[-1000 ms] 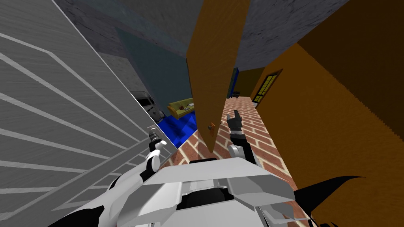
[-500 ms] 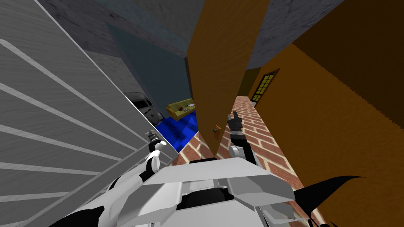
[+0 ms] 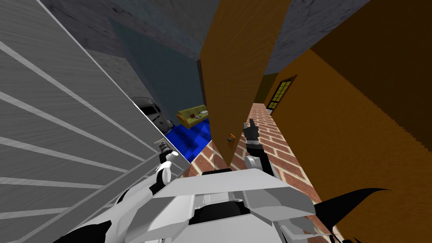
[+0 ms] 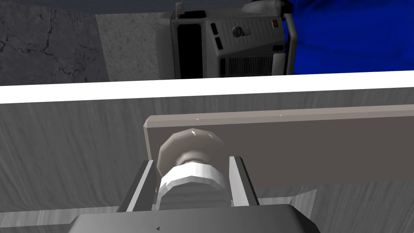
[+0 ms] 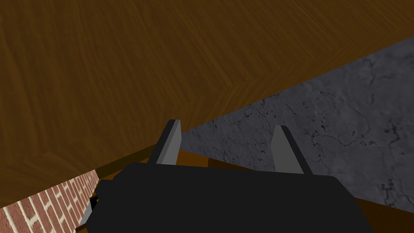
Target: Pull the door open
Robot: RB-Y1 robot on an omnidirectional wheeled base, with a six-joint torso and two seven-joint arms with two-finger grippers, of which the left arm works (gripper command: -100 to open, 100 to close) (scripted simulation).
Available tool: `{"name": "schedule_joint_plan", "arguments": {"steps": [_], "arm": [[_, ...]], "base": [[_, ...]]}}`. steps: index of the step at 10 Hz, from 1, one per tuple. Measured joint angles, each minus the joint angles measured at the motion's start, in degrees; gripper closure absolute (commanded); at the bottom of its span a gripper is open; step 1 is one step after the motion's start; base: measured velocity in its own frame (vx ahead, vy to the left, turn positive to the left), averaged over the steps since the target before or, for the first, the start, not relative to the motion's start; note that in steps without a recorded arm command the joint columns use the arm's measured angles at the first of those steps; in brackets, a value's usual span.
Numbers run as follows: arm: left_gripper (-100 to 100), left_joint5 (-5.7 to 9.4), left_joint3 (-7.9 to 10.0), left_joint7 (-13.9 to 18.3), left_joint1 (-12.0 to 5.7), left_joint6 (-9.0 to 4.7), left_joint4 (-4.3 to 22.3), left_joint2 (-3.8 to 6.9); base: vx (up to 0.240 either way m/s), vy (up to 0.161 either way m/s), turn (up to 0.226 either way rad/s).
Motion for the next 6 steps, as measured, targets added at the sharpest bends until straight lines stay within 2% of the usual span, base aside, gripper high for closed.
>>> {"name": "schedule_joint_plan", "arguments": {"steps": [1, 2, 4, 5, 6], "arm": [[100, 0.01, 0.01, 0.0, 0.01, 0.00, 0.0, 0.00], [100, 0.01, 0.01, 0.0, 0.02, 0.00, 0.0, -0.01], [100, -0.43, -0.68, 0.0, -0.17, 0.98, -2.0, -0.60], [100, -0.64, -1.08, 0.2, -0.29, 0.99, -1.8, -0.73], [100, -1.17, -2.11, 1.0, -1.03, 0.56, -0.7, -0.39]], "base": [[0.000, 0.000, 0.000], [-0.166, -0.011, -0.052], [-0.167, 0.003, -0.042], [-0.204, -0.031, -0.029], [-0.259, -0.018, -0.051]]}}
